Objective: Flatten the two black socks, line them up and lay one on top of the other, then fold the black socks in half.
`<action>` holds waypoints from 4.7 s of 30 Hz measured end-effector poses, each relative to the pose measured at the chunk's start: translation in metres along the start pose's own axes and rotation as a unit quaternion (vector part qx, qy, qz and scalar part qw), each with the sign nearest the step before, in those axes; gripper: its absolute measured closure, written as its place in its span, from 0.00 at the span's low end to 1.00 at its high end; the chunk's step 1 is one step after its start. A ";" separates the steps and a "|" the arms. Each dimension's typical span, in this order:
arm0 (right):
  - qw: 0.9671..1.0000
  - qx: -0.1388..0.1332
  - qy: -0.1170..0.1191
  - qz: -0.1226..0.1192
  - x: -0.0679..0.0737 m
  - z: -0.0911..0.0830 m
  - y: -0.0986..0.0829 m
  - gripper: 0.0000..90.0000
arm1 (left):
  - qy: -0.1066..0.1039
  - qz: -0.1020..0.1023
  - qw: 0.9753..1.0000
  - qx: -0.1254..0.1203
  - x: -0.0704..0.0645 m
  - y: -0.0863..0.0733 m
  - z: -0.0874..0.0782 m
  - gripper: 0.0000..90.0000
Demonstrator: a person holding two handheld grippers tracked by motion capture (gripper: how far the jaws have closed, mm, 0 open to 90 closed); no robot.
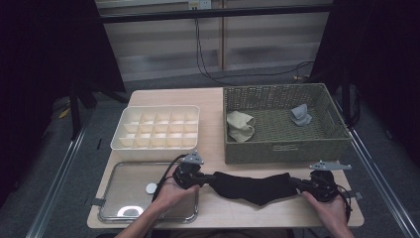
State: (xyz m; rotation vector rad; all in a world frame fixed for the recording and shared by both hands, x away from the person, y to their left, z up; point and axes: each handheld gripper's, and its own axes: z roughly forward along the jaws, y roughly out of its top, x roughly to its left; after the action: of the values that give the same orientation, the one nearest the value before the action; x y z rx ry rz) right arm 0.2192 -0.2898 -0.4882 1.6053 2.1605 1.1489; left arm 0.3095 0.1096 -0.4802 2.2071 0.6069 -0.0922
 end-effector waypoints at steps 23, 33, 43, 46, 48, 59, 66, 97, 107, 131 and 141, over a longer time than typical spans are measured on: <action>1.000 0.007 0.013 0.011 -0.011 0.005 0.006 0.97 | -0.001 -0.001 1.000 -0.015 -0.005 -0.004 -0.006 0.99; 1.000 0.022 0.005 0.007 -0.011 0.013 0.007 0.96 | -0.004 0.009 0.999 -0.051 -0.008 0.003 -0.012 0.90; 1.000 0.020 0.016 -0.009 -0.011 0.024 0.016 0.93 | -0.018 0.042 0.999 0.015 -0.010 0.000 0.015 0.83; 1.000 0.019 0.020 -0.007 -0.012 0.023 0.015 0.86 | -0.017 0.038 0.999 0.015 -0.009 -0.003 0.018 0.82; 1.000 0.016 0.020 -0.003 -0.012 0.023 0.016 0.80 | -0.018 0.037 0.999 0.020 -0.009 -0.004 0.019 0.82; 1.000 0.008 0.017 0.001 -0.012 0.019 0.014 0.60 | -0.011 0.040 0.999 0.024 -0.012 -0.007 0.020 0.77; 1.000 0.023 0.016 -0.005 -0.010 0.024 0.013 0.56 | -0.012 0.040 0.999 0.027 -0.011 -0.007 0.020 0.76; 0.999 0.003 0.047 0.009 -0.007 0.019 0.017 0.92 | -0.008 0.039 0.999 0.023 -0.015 -0.008 0.021 0.73; 0.998 -0.023 0.057 0.010 -0.003 0.011 0.026 0.92 | -0.009 0.037 0.999 0.019 -0.017 -0.007 0.020 0.67; 0.997 -0.036 0.073 -0.008 0.014 0.003 0.045 0.92 | -0.014 0.019 1.000 0.011 -0.004 -0.016 0.005 0.71; 0.994 -0.037 0.096 -0.029 0.038 0.006 0.060 0.92 | -0.013 0.018 1.000 0.014 -0.005 -0.012 0.009 0.69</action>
State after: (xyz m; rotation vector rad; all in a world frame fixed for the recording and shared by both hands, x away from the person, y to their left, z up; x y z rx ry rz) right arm 0.2514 -0.2474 -0.4412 1.4454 2.2341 1.3996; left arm 0.3009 0.1072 -0.4934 2.2394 0.5533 -0.1106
